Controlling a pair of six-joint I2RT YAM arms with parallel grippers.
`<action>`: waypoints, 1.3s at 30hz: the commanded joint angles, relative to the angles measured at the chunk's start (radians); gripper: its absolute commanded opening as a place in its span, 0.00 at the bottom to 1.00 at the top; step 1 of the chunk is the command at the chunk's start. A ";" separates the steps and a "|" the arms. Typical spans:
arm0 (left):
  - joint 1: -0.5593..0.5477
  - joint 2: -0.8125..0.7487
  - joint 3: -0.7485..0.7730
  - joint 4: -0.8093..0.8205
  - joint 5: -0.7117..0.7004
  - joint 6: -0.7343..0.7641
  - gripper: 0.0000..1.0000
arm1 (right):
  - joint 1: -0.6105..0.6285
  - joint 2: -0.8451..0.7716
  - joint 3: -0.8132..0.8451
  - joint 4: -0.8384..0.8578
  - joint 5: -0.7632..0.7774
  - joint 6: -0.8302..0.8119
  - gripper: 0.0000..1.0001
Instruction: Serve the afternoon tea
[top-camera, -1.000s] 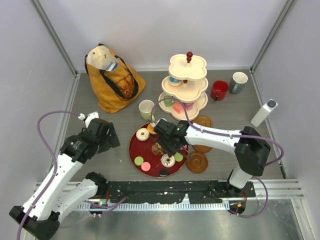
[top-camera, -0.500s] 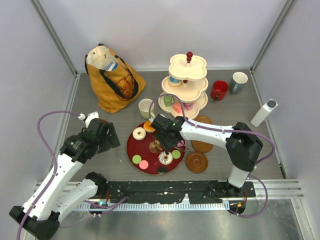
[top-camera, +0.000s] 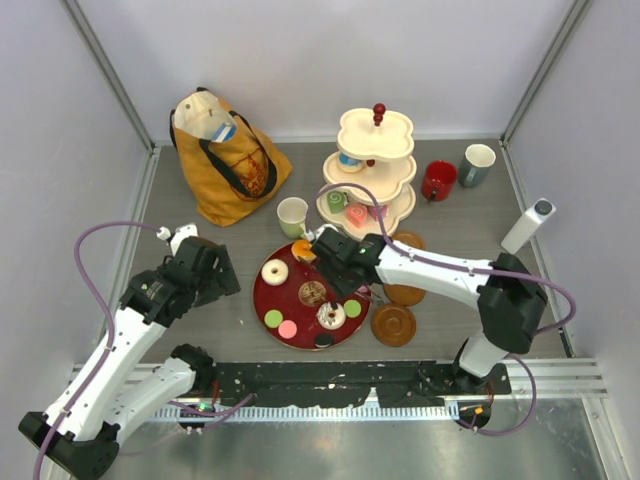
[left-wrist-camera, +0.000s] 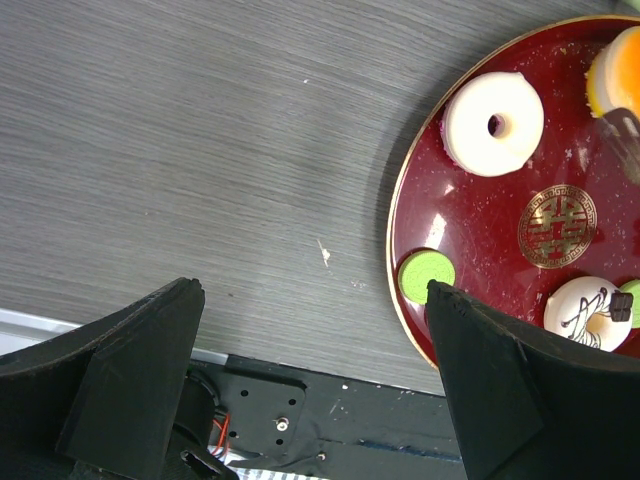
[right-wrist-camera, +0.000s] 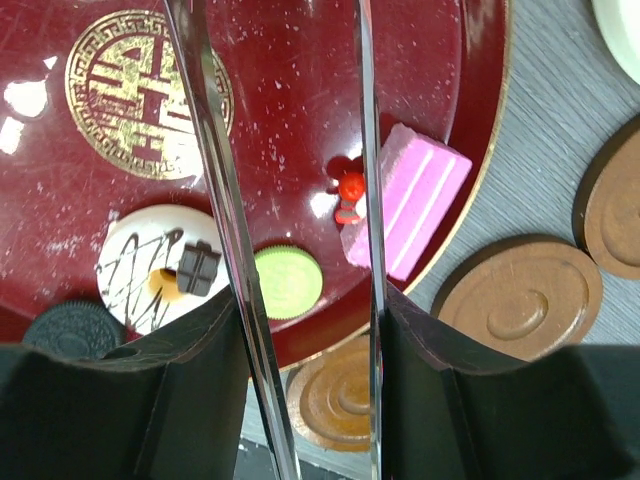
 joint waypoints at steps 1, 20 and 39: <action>0.005 -0.005 -0.005 0.024 -0.001 0.018 1.00 | 0.023 -0.162 -0.034 0.004 0.005 0.021 0.45; 0.004 0.000 -0.005 0.024 0.001 0.019 0.99 | -0.292 -0.419 0.079 -0.077 0.032 0.010 0.41; 0.002 -0.003 -0.005 0.024 -0.001 0.018 1.00 | -0.411 -0.256 0.182 -0.111 0.035 0.006 0.50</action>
